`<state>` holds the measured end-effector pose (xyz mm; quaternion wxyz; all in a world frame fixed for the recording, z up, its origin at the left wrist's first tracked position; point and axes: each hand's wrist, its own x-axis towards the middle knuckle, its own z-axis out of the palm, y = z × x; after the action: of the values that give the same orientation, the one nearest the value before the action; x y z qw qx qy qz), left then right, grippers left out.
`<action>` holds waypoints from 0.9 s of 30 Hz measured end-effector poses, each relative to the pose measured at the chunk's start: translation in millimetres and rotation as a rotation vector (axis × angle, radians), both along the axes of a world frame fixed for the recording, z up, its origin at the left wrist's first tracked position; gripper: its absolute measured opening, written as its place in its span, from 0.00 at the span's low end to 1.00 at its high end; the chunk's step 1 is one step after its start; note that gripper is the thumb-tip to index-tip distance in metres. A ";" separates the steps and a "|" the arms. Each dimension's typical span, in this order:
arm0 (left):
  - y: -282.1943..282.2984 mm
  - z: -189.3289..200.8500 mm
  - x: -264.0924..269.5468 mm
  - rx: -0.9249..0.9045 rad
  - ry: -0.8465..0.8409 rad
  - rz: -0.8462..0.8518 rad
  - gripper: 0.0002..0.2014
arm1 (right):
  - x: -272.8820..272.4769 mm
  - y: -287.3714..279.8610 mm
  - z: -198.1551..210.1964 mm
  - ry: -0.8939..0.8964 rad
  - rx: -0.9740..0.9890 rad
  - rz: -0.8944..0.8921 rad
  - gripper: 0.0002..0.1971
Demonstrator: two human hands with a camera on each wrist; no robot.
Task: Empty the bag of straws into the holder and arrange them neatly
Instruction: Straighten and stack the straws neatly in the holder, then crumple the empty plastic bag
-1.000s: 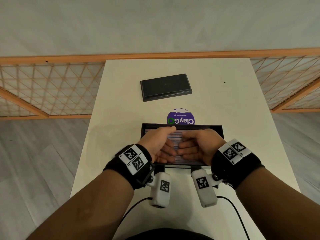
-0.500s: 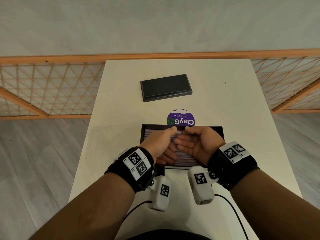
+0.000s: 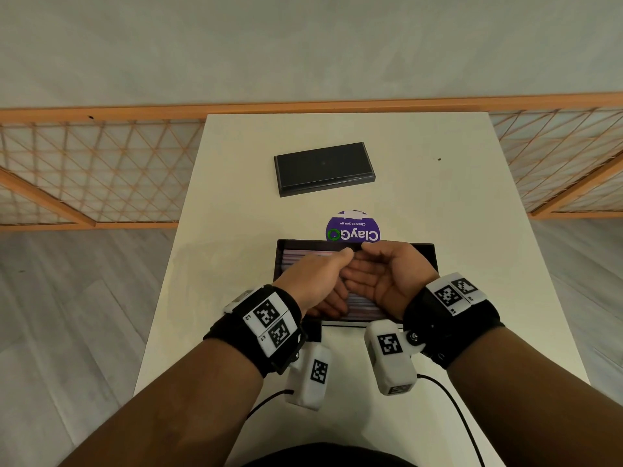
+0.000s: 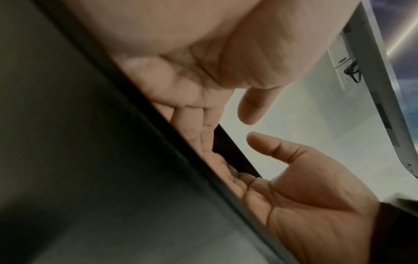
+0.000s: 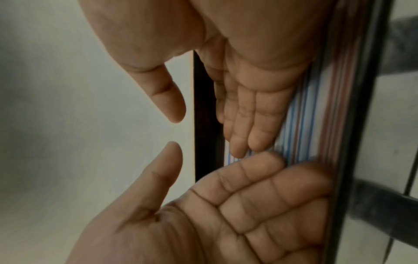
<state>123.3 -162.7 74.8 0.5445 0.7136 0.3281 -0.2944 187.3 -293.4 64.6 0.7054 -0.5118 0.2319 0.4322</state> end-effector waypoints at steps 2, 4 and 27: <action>-1.3 -0.4 0.8 0.030 -0.006 -0.016 0.39 | -0.1 0.3 -0.5 -0.002 -0.004 0.001 0.14; -1.3 -0.5 1.1 0.031 -0.009 -0.006 0.39 | -0.1 0.5 -0.8 -0.002 -0.008 0.000 0.14; 110.3 34.3 -20.9 0.544 -0.315 0.563 0.11 | 6.2 -4.9 48.3 -0.217 -0.101 0.024 0.11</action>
<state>102.4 -52.4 109.1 0.4391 0.7500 0.4888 0.0759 193.5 -298.3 113.0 0.6945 -0.5932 0.1695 0.3704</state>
